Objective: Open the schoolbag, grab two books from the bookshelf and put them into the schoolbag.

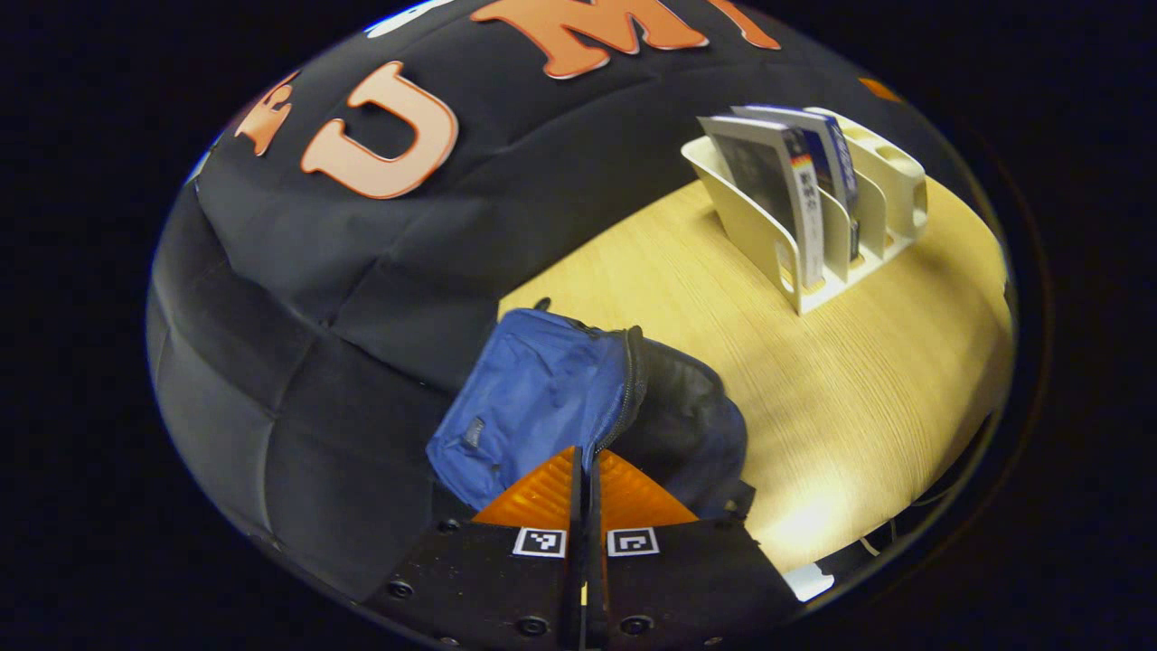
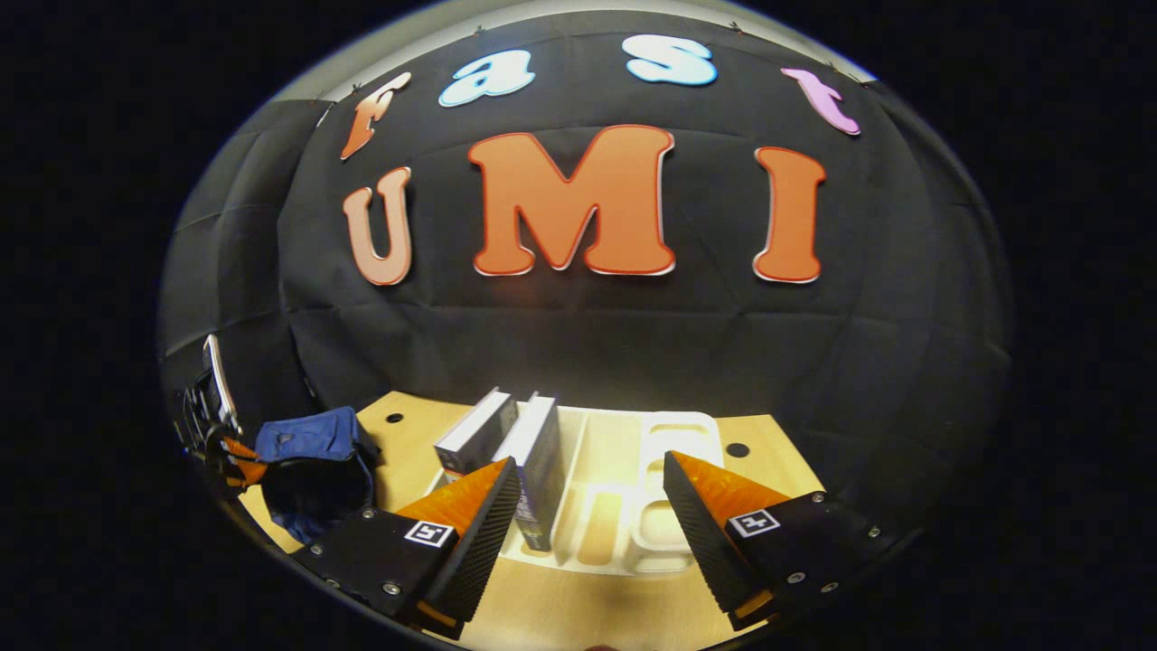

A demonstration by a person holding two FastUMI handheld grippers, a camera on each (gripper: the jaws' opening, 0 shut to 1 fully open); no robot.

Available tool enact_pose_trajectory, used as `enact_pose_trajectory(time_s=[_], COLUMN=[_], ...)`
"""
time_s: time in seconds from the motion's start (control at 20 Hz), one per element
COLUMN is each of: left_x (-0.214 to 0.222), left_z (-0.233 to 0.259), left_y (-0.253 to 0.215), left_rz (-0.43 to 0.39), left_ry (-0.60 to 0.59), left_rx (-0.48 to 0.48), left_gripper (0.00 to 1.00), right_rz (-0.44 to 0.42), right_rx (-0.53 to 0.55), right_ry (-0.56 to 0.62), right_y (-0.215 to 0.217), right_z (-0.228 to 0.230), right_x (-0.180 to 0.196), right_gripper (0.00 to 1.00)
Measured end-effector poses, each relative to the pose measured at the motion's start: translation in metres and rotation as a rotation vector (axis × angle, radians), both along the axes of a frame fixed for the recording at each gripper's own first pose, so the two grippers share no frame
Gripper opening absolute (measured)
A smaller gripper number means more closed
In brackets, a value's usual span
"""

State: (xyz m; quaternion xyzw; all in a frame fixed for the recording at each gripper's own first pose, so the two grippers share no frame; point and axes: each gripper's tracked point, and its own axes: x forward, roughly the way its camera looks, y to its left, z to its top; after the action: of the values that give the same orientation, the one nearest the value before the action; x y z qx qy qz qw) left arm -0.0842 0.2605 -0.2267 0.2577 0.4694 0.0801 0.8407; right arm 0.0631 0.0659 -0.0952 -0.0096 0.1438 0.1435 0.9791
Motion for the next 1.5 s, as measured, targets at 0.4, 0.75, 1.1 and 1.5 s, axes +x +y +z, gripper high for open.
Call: enact_pose_trajectory(time_s=[0.4, 0.75, 1.1, 1.5], left_x=[0.046, 0.074, 0.093, 0.088], left_z=[0.053, 0.066, 0.052, 0.040], left_y=[0.032, 0.060, 0.078, 0.086], left_rz=[0.018, -0.063, -0.113, -0.109], left_ry=[-0.062, -0.038, -0.064, -0.077], left_rx=[-0.147, -0.265, -0.345, -0.414], left_gripper=[0.02, 0.02, 0.02, 0.03], right_rz=[0.143, 0.085, -0.062, -0.138], right_rx=[-0.083, -0.146, -0.233, -0.217], right_ry=[0.106, 0.350, 0.601, 0.876], right_y=[0.076, 0.137, 0.152, 0.151], right_z=[0.006, -0.030, -0.078, -0.115], right_x=[0.024, 0.063, 0.104, 0.117], right_gripper=[0.94, 0.95, 0.94, 0.41])
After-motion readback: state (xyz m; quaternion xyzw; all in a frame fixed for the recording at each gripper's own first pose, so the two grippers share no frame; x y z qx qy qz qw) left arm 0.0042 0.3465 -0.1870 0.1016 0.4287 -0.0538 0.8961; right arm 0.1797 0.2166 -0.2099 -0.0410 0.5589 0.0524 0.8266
